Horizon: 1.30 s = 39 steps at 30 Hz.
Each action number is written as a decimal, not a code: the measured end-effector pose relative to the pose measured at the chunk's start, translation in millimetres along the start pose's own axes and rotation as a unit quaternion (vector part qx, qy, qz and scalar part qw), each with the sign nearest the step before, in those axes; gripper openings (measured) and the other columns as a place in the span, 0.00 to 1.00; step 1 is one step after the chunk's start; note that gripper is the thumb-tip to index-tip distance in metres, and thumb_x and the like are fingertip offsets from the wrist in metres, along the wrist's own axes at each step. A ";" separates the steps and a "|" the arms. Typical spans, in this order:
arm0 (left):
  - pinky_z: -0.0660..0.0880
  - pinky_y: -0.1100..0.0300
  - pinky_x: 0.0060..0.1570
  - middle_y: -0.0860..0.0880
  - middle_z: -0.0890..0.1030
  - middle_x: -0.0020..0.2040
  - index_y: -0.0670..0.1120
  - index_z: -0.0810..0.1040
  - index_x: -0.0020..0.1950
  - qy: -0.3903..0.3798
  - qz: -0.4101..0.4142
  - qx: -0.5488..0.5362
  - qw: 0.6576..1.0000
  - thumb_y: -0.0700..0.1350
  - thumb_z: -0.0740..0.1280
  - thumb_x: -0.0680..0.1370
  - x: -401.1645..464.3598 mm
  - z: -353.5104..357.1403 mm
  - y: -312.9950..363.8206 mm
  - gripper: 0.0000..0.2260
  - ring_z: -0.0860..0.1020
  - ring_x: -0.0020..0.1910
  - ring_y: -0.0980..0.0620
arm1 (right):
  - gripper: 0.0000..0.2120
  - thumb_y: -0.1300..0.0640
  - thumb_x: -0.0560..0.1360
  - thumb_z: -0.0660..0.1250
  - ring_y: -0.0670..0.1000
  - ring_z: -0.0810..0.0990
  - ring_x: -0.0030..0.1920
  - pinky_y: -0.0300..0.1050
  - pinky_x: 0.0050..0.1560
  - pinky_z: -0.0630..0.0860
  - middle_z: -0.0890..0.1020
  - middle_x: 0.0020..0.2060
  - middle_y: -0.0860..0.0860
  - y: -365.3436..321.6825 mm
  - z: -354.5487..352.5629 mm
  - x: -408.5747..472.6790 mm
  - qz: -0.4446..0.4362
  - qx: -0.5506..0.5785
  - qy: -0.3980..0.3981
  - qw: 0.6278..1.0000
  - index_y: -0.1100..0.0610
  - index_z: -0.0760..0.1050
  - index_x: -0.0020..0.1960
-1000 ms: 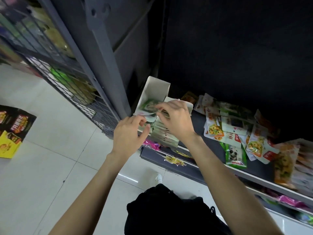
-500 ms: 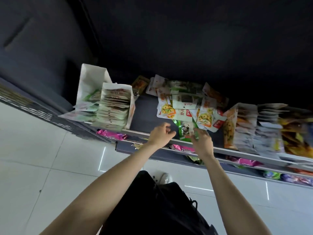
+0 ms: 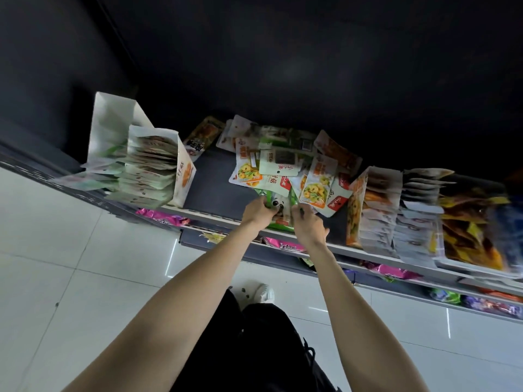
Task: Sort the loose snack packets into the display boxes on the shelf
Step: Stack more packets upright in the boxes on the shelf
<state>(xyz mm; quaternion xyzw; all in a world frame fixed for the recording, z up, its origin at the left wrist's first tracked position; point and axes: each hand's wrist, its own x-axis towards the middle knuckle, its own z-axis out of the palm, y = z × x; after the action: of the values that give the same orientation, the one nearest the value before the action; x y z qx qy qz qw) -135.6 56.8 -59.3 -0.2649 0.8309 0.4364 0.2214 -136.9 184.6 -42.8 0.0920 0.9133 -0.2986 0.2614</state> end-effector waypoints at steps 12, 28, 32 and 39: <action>0.76 0.59 0.43 0.55 0.82 0.42 0.57 0.74 0.44 -0.093 0.183 0.056 0.977 0.47 0.69 0.76 -102.3 -120.8 -29.2 0.06 0.81 0.41 0.57 | 0.38 0.51 0.72 0.73 0.47 0.81 0.50 0.47 0.54 0.78 0.83 0.47 0.49 -22.0 -40.6 -45.1 -0.109 0.276 -0.100 0.950 0.48 0.54 0.74; 0.71 0.53 0.55 0.48 0.78 0.58 0.46 0.73 0.66 0.324 0.199 0.132 0.915 0.50 0.65 0.77 -93.2 -288.3 -150.2 0.19 0.74 0.58 0.47 | 0.01 0.60 0.76 0.67 0.45 0.83 0.37 0.48 0.37 0.82 0.80 0.36 0.48 -262.0 32.1 -76.9 -0.413 0.284 0.089 0.861 0.55 0.77 0.48; 0.73 0.53 0.53 0.48 0.82 0.54 0.48 0.80 0.57 0.243 0.210 0.269 0.908 0.62 0.57 0.71 -75.2 -304.1 -176.7 0.25 0.79 0.51 0.46 | 0.05 0.66 0.73 0.67 0.44 0.78 0.33 0.40 0.35 0.75 0.80 0.34 0.48 -302.8 69.8 -53.8 -0.494 0.136 0.201 0.834 0.60 0.78 0.47; 0.76 0.54 0.47 0.53 0.83 0.46 0.52 0.82 0.49 0.247 0.243 0.269 0.899 0.44 0.70 0.70 -62.5 -313.2 -195.3 0.09 0.79 0.45 0.49 | 0.16 0.75 0.60 0.69 0.56 0.76 0.24 0.42 0.23 0.73 0.77 0.28 0.54 -336.0 126.0 -25.8 -0.582 -0.162 0.183 0.775 0.60 0.79 0.44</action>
<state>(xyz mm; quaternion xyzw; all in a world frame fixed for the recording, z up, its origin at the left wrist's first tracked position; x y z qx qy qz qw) -7.1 -285.1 22.6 -0.0847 0.9831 0.1567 -0.0411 -170.8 -160.9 51.8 -0.4479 0.8581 -0.2186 -0.1234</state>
